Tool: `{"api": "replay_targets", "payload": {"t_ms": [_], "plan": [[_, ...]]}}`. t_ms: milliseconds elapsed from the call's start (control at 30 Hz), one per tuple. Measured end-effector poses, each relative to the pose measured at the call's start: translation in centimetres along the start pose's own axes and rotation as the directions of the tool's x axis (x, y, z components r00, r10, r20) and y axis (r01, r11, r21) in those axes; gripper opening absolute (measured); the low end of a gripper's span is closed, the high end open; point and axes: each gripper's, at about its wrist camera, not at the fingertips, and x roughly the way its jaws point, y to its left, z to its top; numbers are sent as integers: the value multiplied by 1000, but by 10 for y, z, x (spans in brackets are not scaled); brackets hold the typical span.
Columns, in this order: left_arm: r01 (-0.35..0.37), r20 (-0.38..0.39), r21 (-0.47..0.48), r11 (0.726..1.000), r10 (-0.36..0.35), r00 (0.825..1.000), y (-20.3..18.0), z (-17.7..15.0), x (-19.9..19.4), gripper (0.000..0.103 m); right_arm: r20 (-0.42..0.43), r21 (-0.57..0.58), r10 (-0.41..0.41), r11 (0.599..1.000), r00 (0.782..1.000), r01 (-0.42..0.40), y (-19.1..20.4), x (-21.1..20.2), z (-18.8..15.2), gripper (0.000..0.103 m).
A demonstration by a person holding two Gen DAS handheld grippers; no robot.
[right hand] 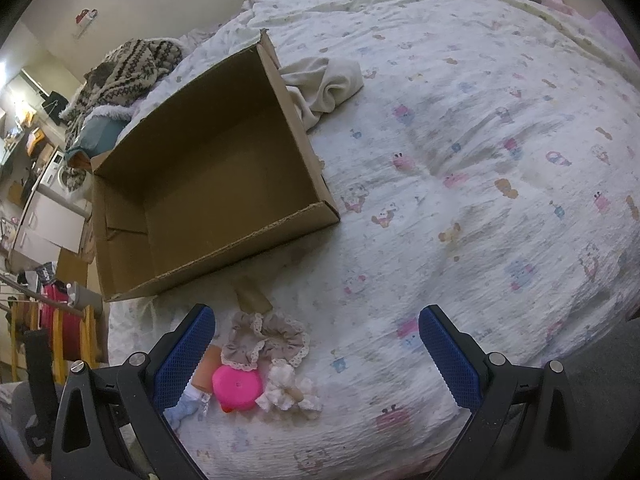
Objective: Organize soft objects
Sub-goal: 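Grasp the light-blue scrunchie with the left tool while the right tool grasps the cream scrunchie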
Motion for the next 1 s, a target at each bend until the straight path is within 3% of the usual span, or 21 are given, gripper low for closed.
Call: {"api": "replay_targets", "payload": {"t_ms": [100,233,333,433,500,567,700,733,833,1000], "plan": [[-4,30,3,1000,4,1000,8,-3,-17,9,-28,15,29,999,999,-29,-2,5,0,103],[-43,118,7,999,42,992,17,-1,-42,9,-125,56,79,996,989,-72,-5,19,-4,103],[-66,167,-2,998,65,984,24,0,-53,9,-211,52,100,994,972,-91,0,34,-12,84],[-61,201,0,998,60,978,25,-1,-56,8,-286,29,97,995,953,-93,9,47,-22,72],[-70,226,13,997,65,972,21,0,-55,8,-320,-10,71,997,945,-78,16,54,-27,57],[-81,250,25,996,72,965,15,-1,-53,8,-344,-41,51,997,937,-69,22,60,-33,34],[-88,283,37,995,74,956,9,0,-53,8,-340,-85,49,993,939,-82,32,58,-40,20],[-90,287,40,995,75,955,8,0,-53,8,-341,-92,60,991,938,-96,35,57,-42,12],[-87,296,40,995,71,952,9,-2,-53,8,-307,-126,58,987,950,-101,42,47,-44,12],[-72,333,31,997,57,941,11,-5,-63,8,-237,-122,157,974,959,-190,45,19,-36,12]]}}
